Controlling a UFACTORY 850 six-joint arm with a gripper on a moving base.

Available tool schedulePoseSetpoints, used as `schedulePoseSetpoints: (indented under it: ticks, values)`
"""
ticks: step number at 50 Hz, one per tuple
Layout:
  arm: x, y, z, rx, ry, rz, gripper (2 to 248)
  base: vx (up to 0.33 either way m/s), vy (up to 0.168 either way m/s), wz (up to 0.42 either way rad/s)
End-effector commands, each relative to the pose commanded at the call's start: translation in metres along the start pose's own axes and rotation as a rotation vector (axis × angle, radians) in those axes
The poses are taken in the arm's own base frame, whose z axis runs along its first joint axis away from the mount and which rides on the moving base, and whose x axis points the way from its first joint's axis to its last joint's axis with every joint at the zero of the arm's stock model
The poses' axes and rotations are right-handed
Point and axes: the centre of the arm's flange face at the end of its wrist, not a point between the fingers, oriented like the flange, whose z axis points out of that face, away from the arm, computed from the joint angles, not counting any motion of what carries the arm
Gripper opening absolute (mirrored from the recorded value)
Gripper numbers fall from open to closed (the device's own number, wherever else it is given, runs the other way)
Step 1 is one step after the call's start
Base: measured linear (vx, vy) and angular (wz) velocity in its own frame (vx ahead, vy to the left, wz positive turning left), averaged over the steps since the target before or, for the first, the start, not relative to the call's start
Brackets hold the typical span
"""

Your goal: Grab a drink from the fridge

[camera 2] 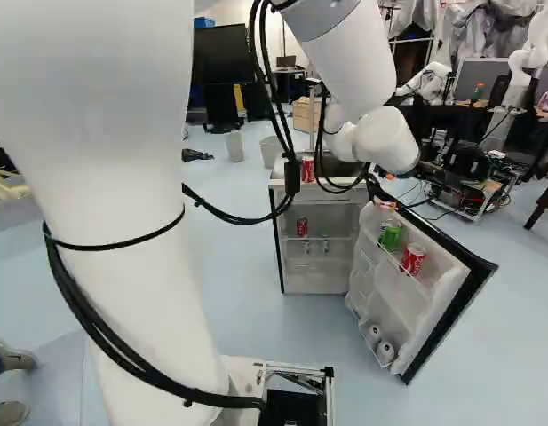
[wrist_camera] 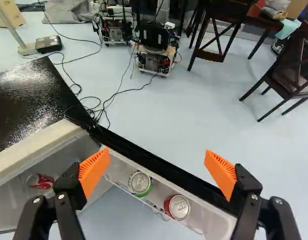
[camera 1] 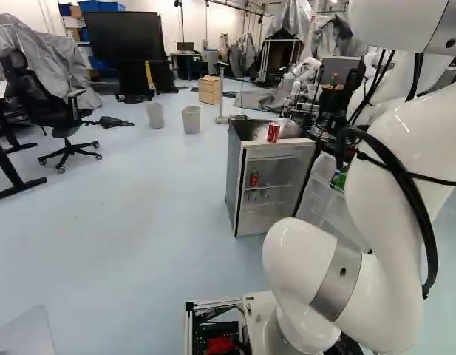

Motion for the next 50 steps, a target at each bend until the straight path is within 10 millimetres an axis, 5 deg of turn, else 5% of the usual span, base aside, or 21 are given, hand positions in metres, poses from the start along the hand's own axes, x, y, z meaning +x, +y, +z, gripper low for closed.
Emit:
schedulePoseSetpoints:
  ticks: [19, 50]
  values:
    - [0.017, 0.024, 0.008, -0.054, -0.084, 0.046, 247, 0.000, 0.000, 0.000]
    - [0.028, 0.058, 0.048, -0.112, -0.238, 0.109, 247, 0.000, 0.000, 0.000]
